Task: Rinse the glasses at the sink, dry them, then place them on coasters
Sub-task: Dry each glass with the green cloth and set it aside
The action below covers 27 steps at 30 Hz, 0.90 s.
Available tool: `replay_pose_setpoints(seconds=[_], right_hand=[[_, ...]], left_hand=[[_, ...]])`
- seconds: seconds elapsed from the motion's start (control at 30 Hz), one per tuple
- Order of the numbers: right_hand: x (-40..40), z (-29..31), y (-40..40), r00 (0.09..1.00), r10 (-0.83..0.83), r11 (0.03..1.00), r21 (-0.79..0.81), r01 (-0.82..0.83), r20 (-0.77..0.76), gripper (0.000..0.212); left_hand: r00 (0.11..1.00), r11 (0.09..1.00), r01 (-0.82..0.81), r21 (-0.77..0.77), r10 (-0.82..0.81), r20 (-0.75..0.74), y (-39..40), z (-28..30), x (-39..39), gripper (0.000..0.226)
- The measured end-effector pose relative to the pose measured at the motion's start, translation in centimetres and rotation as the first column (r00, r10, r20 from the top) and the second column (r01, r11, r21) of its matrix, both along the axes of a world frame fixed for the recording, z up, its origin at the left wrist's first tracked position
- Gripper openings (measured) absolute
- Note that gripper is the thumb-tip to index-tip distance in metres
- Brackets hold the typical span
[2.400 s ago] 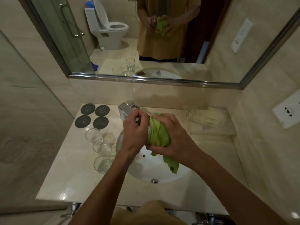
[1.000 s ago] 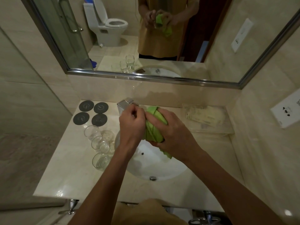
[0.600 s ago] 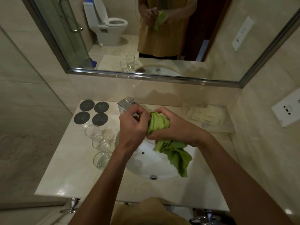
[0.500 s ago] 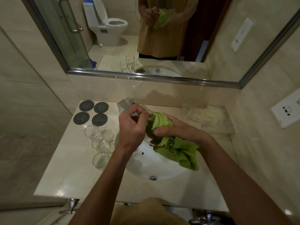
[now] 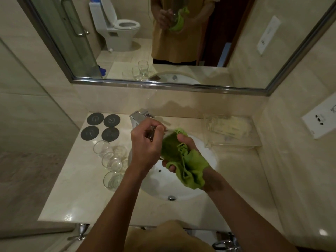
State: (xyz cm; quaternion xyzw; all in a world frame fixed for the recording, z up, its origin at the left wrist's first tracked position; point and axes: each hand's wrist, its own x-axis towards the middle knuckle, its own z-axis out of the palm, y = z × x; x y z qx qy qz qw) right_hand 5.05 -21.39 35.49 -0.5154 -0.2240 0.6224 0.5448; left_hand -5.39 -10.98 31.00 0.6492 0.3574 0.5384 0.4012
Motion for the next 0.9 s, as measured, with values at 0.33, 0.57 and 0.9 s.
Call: replay_pose_setpoints(seconds=[0.33, 0.57, 0.9], right_hand=[[-0.5, -3.9, 2.8, 0.954, -0.142, 0.989, -0.011, 0.15, 0.263, 0.06], [4.0, -3.5, 1.4, 0.853, -0.211, 0.977, 0.11, 0.18, 0.477, 0.022], [5.4, -0.8, 1.2, 0.865, 0.213, 0.976, -0.131, -0.172, 0.453, 0.03]], left_hand=[[0.977, 0.966, -0.203, -0.159, 0.21, 0.026, 0.0, -0.7, 0.9, 0.019], [0.968, 0.866, -0.144, -0.478, 0.225, 0.115, 1.3, -0.6, -0.3, 0.025], [0.967, 0.796, 0.152, -0.586, 0.004, 0.256, 0.4, 0.1, 0.8, 0.016]])
